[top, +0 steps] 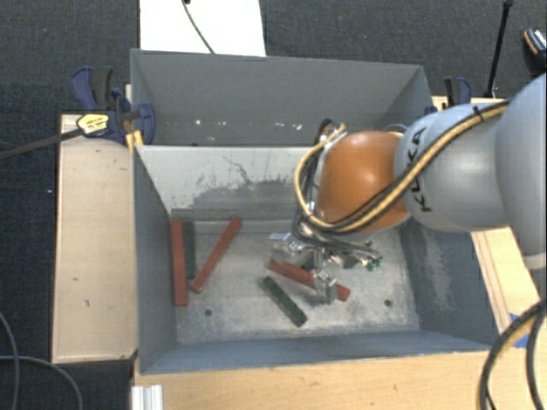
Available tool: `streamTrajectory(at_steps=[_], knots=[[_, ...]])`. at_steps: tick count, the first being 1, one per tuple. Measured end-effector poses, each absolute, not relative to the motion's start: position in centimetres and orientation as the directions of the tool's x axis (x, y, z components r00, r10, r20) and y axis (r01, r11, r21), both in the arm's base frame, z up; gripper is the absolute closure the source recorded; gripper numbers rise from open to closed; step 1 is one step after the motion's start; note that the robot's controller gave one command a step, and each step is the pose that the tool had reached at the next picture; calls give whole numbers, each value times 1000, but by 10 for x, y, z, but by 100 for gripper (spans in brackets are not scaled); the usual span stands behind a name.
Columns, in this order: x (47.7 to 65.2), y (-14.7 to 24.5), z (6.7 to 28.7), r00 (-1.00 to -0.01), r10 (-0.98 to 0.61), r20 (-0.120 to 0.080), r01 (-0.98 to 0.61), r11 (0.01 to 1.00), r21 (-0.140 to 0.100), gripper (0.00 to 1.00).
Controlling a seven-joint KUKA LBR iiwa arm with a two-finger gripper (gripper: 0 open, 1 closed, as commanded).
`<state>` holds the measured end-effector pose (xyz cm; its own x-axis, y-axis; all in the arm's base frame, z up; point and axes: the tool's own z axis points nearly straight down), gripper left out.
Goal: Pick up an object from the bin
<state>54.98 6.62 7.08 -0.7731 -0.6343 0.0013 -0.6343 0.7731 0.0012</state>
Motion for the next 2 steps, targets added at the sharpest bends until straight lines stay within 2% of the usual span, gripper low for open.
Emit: streamTrajectory(at_steps=[1, 2], knots=[[551, 67, 72, -774, -633, -2, -633, 774, 1, 100], [550, 66, 71, -774, -633, 2, -633, 774, 2, 0]])
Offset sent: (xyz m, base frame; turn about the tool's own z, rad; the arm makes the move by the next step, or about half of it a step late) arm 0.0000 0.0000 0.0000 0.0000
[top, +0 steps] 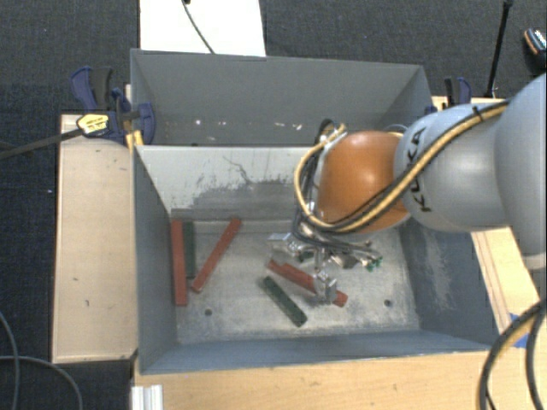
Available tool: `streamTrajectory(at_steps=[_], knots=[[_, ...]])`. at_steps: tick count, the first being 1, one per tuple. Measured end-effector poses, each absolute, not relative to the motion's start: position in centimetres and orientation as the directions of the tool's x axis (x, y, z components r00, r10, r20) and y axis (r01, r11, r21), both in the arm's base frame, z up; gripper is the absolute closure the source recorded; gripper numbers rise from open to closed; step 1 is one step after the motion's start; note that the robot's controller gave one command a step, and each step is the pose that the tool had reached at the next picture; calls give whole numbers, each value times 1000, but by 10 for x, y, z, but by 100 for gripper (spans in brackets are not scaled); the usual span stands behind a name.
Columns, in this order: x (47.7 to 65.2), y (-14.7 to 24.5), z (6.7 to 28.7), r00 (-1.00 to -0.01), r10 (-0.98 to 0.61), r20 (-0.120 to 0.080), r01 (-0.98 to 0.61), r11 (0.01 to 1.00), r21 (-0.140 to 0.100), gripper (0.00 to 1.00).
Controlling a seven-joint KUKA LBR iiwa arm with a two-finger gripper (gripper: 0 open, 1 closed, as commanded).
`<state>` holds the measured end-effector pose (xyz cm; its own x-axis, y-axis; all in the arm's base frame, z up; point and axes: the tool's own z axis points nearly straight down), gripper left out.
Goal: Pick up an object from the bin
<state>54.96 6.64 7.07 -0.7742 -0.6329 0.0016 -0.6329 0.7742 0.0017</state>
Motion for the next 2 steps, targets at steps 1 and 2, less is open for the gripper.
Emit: streamTrajectory(at_steps=[1, 2], knots=[[577, 103, 82, -789, -614, -8, -614, 789, -1, 0], [532, 67, 70, -857, -516, 1, -516, 857, 1, 0]])
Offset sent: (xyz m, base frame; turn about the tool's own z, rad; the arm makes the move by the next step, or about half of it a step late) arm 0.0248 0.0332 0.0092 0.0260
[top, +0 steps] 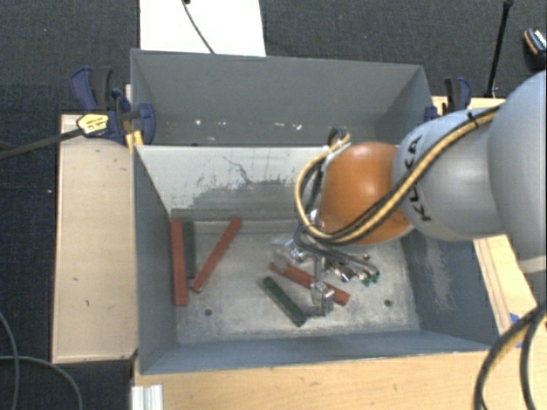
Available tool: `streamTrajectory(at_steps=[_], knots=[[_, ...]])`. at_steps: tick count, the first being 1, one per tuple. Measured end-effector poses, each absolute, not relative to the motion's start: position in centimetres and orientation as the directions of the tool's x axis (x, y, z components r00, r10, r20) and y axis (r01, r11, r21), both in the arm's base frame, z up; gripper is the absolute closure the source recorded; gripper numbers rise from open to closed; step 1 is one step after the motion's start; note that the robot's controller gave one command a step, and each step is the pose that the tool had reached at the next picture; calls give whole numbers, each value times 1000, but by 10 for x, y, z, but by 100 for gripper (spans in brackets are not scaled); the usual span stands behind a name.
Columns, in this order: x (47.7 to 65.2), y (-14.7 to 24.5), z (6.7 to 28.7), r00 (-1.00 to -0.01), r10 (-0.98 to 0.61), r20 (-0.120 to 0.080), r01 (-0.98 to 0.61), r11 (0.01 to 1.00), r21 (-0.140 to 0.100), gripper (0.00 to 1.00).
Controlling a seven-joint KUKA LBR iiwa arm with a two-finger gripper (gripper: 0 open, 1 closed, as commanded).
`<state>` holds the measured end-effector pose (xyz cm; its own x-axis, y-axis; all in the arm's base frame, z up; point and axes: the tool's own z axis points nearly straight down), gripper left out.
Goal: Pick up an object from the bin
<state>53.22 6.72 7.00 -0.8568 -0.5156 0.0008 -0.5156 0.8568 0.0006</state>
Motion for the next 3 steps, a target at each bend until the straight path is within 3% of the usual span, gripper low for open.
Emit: streamTrajectory(at_steps=[1, 2, 3], knots=[[576, -1, 71, -898, -440, -6, -440, 898, -6, 0], [574, 4, 71, -895, -446, -4, -446, 895, -1, 100], [571, 3, 71, -912, -411, -1, -411, 912, 1, 100]])
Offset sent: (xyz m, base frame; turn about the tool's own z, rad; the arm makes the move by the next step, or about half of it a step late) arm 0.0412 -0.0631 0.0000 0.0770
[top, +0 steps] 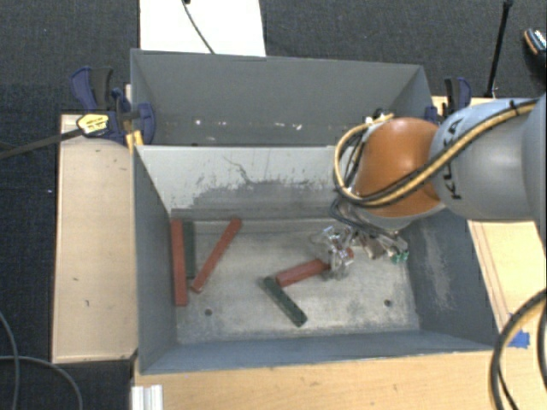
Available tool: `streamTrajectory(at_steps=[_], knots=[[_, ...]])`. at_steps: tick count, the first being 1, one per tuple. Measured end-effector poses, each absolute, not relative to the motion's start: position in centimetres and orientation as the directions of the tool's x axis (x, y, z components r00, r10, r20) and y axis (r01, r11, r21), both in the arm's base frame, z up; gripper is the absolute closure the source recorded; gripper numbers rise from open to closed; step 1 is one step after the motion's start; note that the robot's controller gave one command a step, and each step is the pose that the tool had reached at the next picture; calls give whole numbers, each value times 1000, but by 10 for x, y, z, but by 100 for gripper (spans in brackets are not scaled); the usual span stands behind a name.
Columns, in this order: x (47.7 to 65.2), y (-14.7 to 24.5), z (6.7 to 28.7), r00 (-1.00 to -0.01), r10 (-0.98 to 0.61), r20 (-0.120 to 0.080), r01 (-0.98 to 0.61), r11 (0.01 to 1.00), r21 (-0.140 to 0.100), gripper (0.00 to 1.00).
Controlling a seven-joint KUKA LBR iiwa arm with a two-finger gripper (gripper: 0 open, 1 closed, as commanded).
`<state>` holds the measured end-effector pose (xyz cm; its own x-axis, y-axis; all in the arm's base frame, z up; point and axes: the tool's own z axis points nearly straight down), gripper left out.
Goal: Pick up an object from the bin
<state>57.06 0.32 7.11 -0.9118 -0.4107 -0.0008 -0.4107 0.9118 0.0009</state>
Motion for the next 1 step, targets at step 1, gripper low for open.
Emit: streamTrajectory(at_steps=[1], knots=[[574, 1, 211, -919, -393, -11, -393, 919, -4, 100]])
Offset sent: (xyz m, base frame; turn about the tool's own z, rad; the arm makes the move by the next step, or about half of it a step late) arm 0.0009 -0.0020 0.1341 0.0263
